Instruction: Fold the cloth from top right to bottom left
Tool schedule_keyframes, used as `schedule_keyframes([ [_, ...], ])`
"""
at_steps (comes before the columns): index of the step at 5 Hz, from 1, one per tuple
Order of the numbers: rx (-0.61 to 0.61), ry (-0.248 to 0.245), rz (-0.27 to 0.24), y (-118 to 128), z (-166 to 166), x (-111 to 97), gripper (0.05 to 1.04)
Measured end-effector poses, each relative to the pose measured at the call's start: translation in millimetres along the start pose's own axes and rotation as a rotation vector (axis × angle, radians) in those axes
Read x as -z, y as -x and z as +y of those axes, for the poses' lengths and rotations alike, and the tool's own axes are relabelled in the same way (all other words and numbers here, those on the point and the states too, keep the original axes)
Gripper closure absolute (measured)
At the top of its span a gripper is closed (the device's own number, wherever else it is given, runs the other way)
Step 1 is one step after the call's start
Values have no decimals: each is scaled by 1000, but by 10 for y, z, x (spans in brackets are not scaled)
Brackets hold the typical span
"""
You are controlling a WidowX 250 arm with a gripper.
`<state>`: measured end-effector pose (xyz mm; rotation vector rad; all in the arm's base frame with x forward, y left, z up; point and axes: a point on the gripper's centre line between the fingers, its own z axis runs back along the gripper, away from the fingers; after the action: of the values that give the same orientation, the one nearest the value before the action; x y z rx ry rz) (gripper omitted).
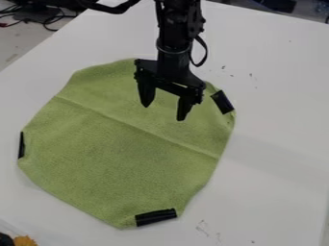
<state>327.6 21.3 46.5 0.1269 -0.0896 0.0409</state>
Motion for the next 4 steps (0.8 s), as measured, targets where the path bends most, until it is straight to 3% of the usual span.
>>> schedule_keyframes([
  [1,-4,3,28,27,-17,92,83],
  [2,-55,36,27,-129,-86,173,83],
  [4,2,57,4,-607,-214,222,83],
])
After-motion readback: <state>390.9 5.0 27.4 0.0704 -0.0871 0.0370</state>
